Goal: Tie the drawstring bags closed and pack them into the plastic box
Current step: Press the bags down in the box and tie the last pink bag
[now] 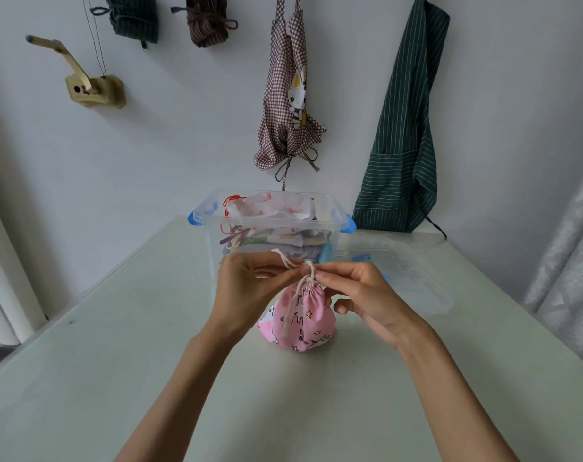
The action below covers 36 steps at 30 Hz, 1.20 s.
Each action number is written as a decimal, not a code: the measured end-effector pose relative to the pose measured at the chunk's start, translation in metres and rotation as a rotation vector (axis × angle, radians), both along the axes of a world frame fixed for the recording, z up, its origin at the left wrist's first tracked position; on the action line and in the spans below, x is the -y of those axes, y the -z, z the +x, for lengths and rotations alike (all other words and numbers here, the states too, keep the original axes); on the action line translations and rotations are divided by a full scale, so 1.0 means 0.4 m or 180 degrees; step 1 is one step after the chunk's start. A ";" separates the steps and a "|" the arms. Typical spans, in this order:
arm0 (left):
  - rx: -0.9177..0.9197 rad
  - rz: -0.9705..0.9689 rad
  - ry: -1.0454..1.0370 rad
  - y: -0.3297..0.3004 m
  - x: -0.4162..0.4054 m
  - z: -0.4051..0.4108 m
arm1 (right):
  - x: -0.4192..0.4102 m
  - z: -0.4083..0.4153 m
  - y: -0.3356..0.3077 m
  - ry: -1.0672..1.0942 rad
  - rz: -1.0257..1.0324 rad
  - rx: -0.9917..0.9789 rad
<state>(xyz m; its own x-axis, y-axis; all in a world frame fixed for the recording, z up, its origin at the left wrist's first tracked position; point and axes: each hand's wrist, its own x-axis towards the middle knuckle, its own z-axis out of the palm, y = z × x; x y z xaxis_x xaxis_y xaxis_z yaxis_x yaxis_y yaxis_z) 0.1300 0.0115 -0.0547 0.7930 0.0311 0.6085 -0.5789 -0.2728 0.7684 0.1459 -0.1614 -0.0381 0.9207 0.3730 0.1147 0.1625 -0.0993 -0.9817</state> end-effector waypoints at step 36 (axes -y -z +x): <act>-0.1930 0.2487 -0.0136 0.105 -0.093 0.067 | -0.007 0.071 0.133 -0.0157 -0.2850 0.0004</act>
<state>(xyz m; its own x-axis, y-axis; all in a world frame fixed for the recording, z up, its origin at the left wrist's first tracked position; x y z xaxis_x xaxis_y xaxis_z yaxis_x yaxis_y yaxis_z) 0.1568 0.0487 -0.0967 0.9846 -0.1704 -0.0385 -0.1250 -0.8409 0.5265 0.1742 -0.1586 -0.0914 0.9013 0.3624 -0.2374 0.1879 -0.8207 -0.5396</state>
